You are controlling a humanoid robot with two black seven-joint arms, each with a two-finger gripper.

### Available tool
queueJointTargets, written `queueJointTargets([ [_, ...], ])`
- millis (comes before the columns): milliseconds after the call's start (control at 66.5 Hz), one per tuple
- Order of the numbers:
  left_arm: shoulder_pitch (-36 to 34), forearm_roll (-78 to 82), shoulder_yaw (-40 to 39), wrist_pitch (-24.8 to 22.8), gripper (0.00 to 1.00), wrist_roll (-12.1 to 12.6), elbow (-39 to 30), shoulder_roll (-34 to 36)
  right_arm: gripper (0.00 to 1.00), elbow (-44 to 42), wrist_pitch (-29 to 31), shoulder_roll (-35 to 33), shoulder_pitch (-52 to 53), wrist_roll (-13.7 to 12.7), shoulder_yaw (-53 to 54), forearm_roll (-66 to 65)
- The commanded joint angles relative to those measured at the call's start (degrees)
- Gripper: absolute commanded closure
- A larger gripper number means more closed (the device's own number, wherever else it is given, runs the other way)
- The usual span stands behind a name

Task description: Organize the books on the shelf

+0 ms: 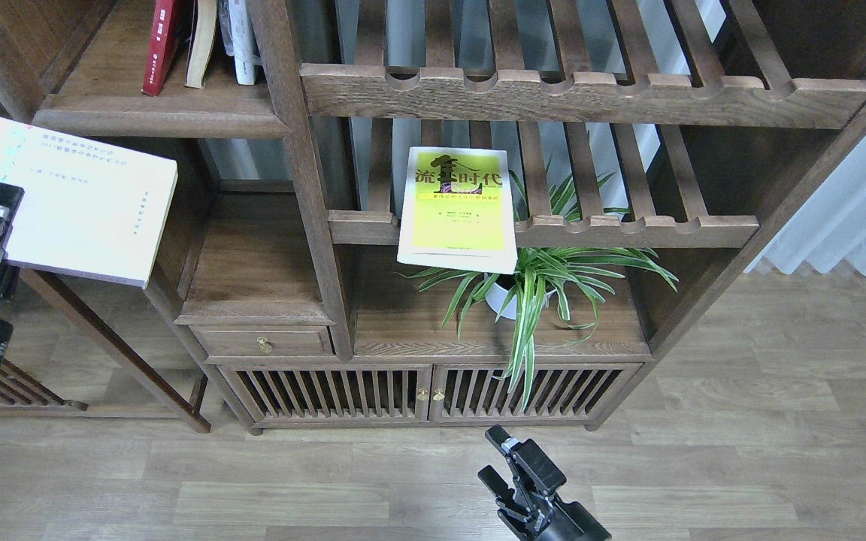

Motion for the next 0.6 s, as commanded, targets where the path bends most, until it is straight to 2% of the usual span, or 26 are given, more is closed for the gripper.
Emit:
queueJointTargets([
  [0, -3.09, 1.20, -1.55, 0.00, 0.95, 1.24, 0.89, 1.96, 0.01, -0.08, 0.01, 0.08, 0.03, 0.00, 0.01, 0.01],
  [75, -7.21, 4.54, -2.34, 0.00, 0.95, 2.03, 2.82, 4.15, 0.01, -0.08, 0.01, 0.08, 0.03, 0.00, 0.01, 0.01],
  [316, -16.97, 14.65, -2.17, 0.00, 0.95, 2.38, 7.13, 7.76, 0.01, -0.26, 0.01, -0.01, -0.06, 0.00, 0.09, 0.09],
  [586, -29.19, 24.23, 2.14, 0.00, 0.95, 3.44, 10.73, 11.19, 0.01, -0.26, 0.01, 0.17, -0.15, 0.08, 0.09, 0.09],
])
